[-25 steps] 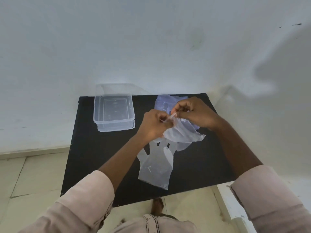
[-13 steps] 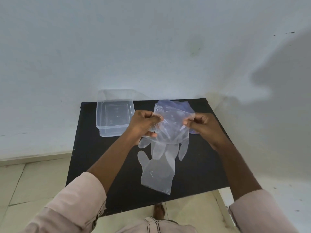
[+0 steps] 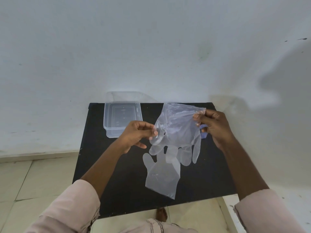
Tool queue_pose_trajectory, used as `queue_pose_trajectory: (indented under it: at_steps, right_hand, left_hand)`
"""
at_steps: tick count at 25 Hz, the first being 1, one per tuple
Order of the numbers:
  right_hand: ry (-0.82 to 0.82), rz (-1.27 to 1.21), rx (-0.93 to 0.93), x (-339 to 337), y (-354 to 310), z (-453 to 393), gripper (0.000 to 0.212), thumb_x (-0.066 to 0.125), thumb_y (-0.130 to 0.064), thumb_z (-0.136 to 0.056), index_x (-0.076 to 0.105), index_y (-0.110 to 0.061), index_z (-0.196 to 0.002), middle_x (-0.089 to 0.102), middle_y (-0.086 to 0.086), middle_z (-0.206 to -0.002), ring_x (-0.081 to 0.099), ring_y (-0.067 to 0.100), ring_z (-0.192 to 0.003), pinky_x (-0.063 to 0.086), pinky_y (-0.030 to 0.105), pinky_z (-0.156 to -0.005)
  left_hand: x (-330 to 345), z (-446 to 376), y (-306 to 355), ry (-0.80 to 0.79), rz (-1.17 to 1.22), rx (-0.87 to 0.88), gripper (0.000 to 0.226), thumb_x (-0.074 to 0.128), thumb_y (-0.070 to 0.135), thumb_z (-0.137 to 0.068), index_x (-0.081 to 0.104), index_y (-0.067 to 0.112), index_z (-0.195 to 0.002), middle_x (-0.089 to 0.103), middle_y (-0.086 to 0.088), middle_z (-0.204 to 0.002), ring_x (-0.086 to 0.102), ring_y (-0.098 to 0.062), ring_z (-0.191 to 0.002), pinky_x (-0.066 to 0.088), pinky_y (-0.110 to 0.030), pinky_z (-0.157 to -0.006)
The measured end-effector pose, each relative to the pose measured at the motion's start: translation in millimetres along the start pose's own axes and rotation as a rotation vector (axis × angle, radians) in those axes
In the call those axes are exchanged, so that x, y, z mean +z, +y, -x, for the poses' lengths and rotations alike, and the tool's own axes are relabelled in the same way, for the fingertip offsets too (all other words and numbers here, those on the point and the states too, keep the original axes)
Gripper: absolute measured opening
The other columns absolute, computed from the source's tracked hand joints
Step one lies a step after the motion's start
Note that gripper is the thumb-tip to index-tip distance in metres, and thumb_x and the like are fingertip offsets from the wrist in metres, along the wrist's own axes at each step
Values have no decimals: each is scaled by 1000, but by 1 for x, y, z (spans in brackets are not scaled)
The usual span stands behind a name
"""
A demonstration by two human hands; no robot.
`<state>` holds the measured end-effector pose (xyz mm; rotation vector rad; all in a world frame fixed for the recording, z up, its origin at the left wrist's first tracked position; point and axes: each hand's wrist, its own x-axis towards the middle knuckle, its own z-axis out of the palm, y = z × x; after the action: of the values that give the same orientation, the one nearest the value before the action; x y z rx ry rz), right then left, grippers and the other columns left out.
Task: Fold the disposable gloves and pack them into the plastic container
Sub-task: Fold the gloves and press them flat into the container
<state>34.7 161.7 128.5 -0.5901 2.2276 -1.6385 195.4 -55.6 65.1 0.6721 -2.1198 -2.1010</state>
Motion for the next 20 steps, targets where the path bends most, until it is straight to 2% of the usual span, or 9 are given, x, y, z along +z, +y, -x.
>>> queue_pose_trajectory:
  at_steps: [5, 8, 12, 16, 20]
  right_hand:
    - [-2, 1, -1, -2, -2, 1, 7, 68, -12, -85, 73, -8, -87, 68, 1, -72, 59, 14, -61, 46, 18, -49]
    - [12, 3, 9, -6, -3, 0, 12, 67, -12, -86, 71, -2, -91, 67, 7, -78, 60, 15, -65, 47, 16, -49]
    - [2, 11, 12, -7, -1, 1, 13, 67, -11, -86, 70, 0, -91, 65, 8, -75, 58, 17, -64, 46, 14, -46]
    - [-41, 49, -13, -6, 1, 2, 15, 67, -15, -86, 71, -2, -91, 66, 10, -77, 58, 19, -66, 47, 16, -49]
    - [-123, 83, -85, -7, -2, 3, 16, 66, -16, -87, 70, -1, -86, 63, 14, -74, 55, 17, -66, 46, 21, -56]
  left_hand:
    - [-2, -2, -9, 0, -66, 0, 18, 78, 17, -79, 76, 14, -97, 76, -4, -81, 70, -17, -72, 60, -35, -58]
    - [-6, -3, -14, 4, -116, 11, 18, 78, 15, -80, 76, 14, -98, 76, -7, -84, 72, -19, -75, 61, -37, -60]
    - [-7, -5, -12, -32, -172, 26, 22, 79, 15, -79, 75, 19, -101, 76, -4, -93, 72, -21, -86, 62, -37, -61]
    - [-5, -10, 3, -85, -140, 12, 45, 78, 30, -79, 65, 21, -121, 70, 5, -112, 66, -13, -102, 61, -36, -62]
    - [-3, -24, 26, -92, -105, -4, 36, 69, 34, -87, 66, 19, -119, 67, 6, -118, 61, -10, -109, 61, -40, -67]
